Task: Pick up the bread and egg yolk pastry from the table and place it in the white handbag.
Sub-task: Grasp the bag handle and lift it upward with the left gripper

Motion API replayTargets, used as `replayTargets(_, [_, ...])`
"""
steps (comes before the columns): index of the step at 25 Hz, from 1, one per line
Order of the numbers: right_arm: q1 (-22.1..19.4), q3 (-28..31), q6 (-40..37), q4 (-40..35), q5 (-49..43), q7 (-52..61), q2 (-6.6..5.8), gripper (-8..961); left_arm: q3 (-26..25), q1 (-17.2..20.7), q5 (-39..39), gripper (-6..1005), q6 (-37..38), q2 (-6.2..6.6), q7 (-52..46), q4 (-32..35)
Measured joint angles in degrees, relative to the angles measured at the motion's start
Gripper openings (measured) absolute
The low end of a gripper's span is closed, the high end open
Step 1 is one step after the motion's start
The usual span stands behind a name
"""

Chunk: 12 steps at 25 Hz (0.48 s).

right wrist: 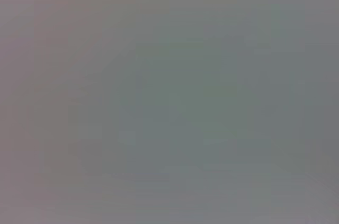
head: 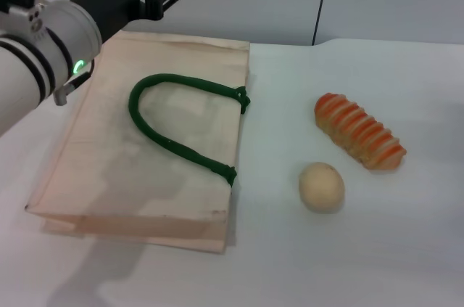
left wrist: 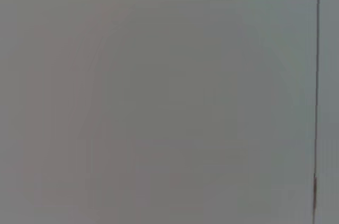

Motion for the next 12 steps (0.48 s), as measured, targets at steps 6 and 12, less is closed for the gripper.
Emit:
replayTargets(6, [0.0, 0.0, 0.0, 0.0, 0.0, 0.0, -0.03, 637, -1.5, 0.5, 0.1, 673, -13.0, 0.76, -6.4, -4.9])
replayTargets(12, [0.3, -0.1, 0.0, 0.0, 0.0, 0.0, -0.03, 637, -1.9, -3.1, 1.7, 674, -28.4, 4.07, -16.0, -14.6])
